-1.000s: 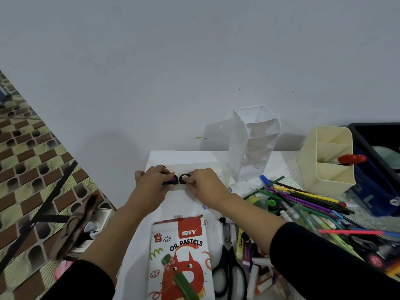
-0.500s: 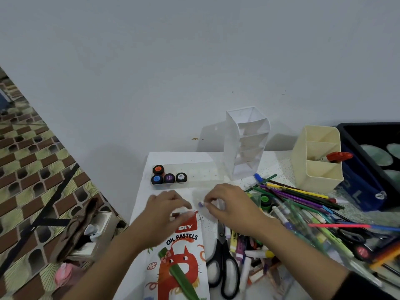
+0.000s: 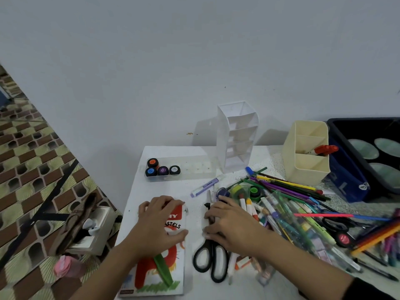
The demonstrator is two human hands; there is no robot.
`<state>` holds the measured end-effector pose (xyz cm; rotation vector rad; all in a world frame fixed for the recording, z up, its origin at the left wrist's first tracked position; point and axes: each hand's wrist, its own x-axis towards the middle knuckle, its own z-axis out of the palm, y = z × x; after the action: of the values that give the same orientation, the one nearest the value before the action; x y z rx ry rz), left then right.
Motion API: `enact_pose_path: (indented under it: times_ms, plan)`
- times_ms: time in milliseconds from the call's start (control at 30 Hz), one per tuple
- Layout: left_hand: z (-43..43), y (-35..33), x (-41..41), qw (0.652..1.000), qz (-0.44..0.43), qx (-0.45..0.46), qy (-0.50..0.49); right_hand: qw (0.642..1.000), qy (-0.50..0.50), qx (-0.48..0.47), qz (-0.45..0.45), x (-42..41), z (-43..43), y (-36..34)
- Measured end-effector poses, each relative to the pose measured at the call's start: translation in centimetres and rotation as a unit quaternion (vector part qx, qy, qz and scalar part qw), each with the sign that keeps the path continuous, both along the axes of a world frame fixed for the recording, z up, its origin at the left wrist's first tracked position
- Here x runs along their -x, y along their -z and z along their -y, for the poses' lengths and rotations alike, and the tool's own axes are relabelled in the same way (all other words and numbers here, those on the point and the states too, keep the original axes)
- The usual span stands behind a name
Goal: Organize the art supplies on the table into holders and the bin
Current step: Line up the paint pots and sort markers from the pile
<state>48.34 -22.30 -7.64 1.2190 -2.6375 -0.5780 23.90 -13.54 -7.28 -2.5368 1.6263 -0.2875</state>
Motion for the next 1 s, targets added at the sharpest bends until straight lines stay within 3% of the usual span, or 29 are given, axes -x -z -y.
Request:
enact_pose_path:
  times_ms: [300,433,567,700,867,1000]
  plan:
    - [0.5,-0.3,0.0,0.999,0.021,-0.025,-0.021,0.999,-0.024,-0.025,0.029,1.2,-0.1,-0.3]
    - [0.3,-1.2,2.2,0.999,-0.021,-0.006,-0.025,0.997,-0.025,-0.019,0.071,1.6,-0.4,-0.7]
    - [-0.1,-1.8,5.5,0.996,-0.082,-0.007,0.021,0.980,0.072,0.047,0.177,3.5,-1.7,-2.7]
    - [-1.4,-2.3,9.4,0.989,-0.122,-0.010,0.086,0.958,0.214,0.106,0.161,7.7,-3.9,-4.7]
    - [-2.8,-2.2,13.6,0.984,-0.121,0.010,0.133,0.935,0.351,-0.037,0.011,12.1,-6.9,-5.0]
    - [-3.4,-2.3,15.8,0.984,-0.069,0.030,0.160,0.926,0.362,-0.086,0.064,13.3,-8.0,-4.5]
